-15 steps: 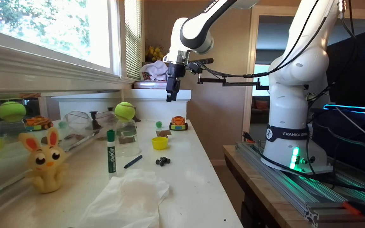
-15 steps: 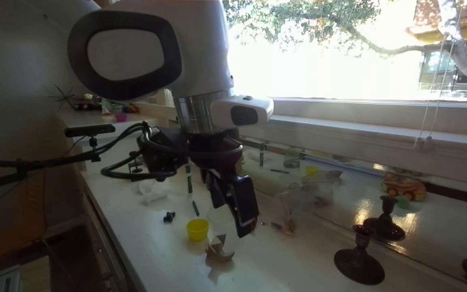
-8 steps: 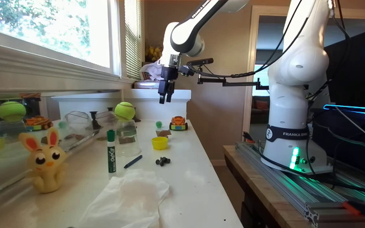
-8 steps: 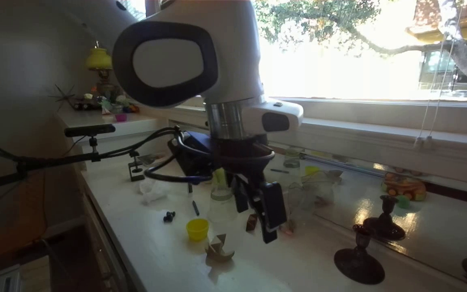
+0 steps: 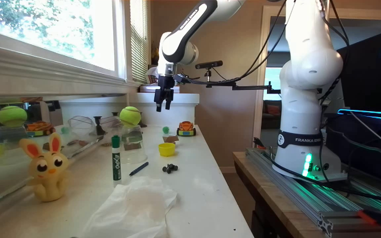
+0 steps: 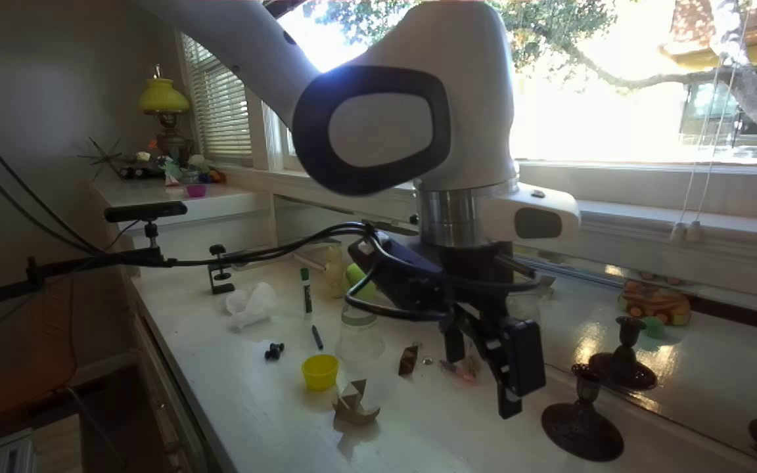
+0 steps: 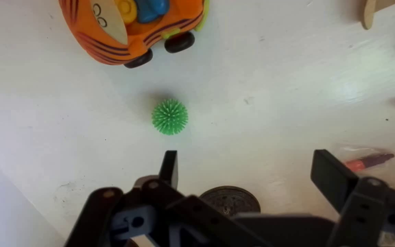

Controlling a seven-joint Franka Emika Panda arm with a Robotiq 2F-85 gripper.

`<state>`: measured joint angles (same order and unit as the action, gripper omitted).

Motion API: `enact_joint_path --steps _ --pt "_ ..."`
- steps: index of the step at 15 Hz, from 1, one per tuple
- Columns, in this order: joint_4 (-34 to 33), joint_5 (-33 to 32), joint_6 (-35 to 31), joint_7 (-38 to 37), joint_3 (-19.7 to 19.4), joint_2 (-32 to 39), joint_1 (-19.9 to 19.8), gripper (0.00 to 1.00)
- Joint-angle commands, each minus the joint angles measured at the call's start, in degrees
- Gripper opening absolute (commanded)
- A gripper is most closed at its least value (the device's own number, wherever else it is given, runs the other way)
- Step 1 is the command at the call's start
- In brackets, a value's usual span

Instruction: Put the yellow bowl on the counter, then place the green toy in it

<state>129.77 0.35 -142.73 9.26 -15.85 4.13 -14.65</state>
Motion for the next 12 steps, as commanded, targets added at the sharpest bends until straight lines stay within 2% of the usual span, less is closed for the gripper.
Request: enact_joint_path --steps 1,7,12 --pt "-6.6 3.7 3.6 -0.2 0.1 6.2 -1.6 1.0" --pt "-13.3 7.2 8.4 -0.3 0.8 12.6 -4.0 1.0" --pt "-16.4 7.1 10.2 -0.7 1.8 16.2 -4.3 1.0"
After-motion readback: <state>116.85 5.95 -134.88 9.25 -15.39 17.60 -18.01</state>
